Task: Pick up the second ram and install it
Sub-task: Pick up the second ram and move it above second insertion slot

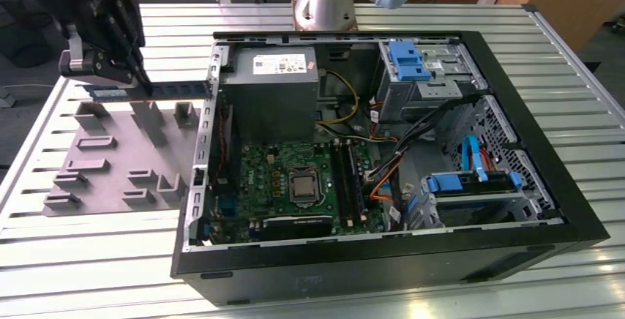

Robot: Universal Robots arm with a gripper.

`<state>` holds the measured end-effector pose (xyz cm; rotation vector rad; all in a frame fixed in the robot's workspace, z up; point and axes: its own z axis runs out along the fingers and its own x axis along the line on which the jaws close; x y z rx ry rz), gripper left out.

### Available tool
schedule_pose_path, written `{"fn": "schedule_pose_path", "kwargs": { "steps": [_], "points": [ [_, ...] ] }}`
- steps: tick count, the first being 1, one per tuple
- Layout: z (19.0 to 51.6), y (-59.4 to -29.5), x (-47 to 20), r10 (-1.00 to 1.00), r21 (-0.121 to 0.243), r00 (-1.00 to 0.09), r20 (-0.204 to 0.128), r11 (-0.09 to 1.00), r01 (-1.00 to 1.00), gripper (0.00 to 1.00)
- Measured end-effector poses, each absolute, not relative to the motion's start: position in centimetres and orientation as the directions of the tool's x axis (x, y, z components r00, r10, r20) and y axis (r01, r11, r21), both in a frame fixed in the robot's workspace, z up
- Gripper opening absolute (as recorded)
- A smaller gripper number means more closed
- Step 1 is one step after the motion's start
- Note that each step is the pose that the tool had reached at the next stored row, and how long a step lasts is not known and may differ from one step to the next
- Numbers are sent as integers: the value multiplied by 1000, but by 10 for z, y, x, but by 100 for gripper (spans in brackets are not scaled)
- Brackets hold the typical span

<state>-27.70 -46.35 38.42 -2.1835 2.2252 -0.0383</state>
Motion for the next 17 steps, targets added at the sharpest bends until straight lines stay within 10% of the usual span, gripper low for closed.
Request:
{"fn": "schedule_pose_path", "kwargs": {
  "steps": [17],
  "points": [
    [384,-463,-262,-1000,-34,-19,0,19,-999,14]
  ]
}}
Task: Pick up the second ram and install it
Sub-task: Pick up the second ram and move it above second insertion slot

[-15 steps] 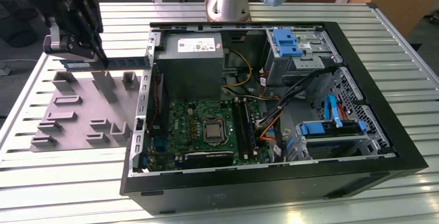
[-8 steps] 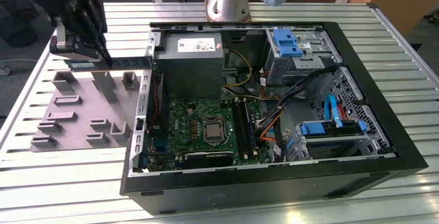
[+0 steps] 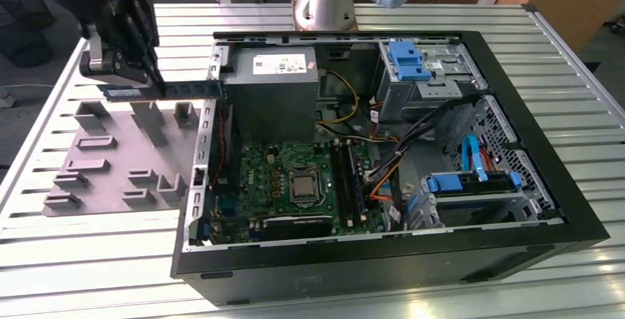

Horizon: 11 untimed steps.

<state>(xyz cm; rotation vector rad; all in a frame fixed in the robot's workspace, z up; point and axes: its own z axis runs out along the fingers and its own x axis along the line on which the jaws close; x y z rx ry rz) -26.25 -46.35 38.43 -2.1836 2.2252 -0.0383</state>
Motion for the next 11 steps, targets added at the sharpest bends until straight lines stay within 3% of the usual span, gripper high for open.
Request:
{"fn": "schedule_pose_path", "kwargs": {
  "steps": [11],
  "points": [
    [384,-463,-255,-1000,-34,-19,0,19,-999,14]
  ]
}}
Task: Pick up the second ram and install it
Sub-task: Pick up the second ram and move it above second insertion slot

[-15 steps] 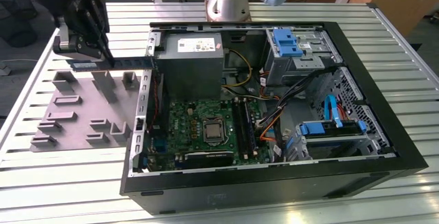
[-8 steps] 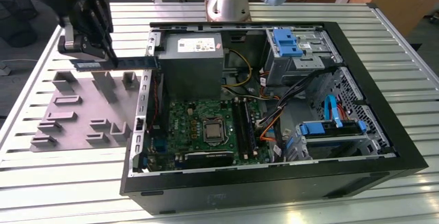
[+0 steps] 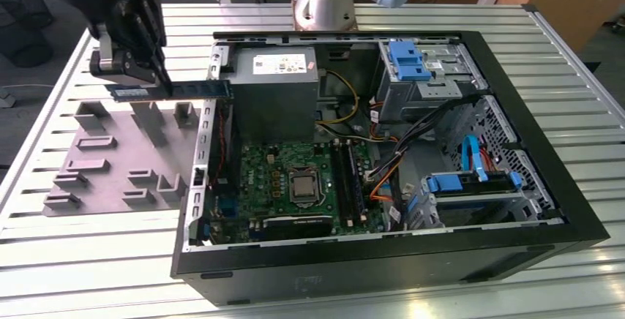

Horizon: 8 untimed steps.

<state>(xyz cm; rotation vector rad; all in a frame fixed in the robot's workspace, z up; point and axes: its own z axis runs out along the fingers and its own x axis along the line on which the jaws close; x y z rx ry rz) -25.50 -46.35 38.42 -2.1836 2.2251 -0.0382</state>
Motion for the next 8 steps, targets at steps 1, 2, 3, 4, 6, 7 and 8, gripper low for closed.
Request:
{"fn": "schedule_pose_path", "kwargs": {
  "steps": [1,2,3,4,6,7,8],
  "points": [
    [384,-463,-254,-1000,-34,-19,0,19,-999,14],
    [384,-463,-254,-1000,-34,-19,0,19,-999,14],
    [384,-463,-253,-1000,-34,-19,0,19,-999,14],
    [384,-463,-252,-1000,-34,-19,0,19,-999,14],
    [384,-463,-251,-1000,-34,-19,0,19,-999,14],
    [384,-463,-250,-1000,-34,-19,0,19,-999,14],
    [384,-463,-249,-1000,-34,-19,0,19,-999,14]
  ]
}}
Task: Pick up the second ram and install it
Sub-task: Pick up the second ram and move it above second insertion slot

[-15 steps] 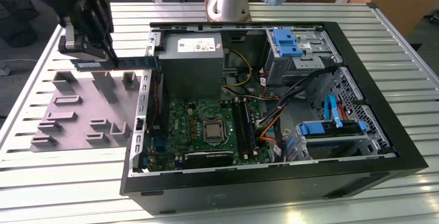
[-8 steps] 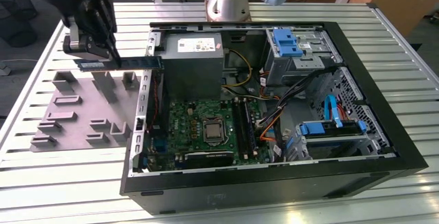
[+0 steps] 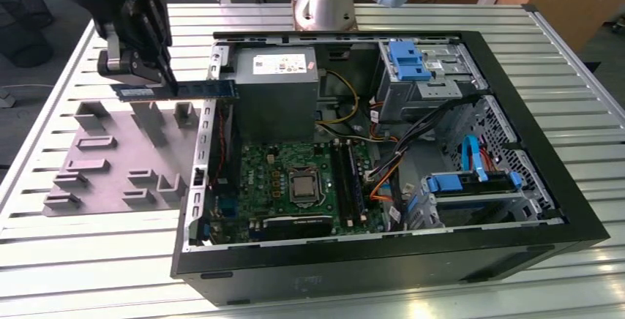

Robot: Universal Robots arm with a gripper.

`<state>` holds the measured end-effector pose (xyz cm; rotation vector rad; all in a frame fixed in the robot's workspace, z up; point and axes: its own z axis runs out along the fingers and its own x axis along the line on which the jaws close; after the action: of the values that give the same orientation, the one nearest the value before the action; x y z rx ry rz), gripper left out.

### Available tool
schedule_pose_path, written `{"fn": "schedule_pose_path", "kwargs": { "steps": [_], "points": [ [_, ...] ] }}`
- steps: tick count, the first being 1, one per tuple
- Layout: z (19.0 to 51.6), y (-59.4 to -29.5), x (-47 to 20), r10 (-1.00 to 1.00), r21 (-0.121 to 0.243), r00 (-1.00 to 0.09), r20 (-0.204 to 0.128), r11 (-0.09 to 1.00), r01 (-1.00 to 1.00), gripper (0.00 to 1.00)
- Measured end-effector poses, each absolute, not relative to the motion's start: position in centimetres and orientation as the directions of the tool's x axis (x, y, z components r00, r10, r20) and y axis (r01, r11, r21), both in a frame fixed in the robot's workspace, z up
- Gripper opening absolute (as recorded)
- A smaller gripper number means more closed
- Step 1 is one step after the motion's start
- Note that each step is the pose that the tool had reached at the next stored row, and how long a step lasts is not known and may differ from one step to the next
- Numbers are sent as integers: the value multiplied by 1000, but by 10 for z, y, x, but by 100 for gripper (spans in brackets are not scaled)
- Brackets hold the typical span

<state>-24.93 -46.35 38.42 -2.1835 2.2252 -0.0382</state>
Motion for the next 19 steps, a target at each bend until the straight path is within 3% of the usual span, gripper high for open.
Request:
{"fn": "schedule_pose_path", "kwargs": {
  "steps": [19],
  "points": [
    [384,-463,-235,-1000,-34,-19,0,19,-999,14]
  ]
}}
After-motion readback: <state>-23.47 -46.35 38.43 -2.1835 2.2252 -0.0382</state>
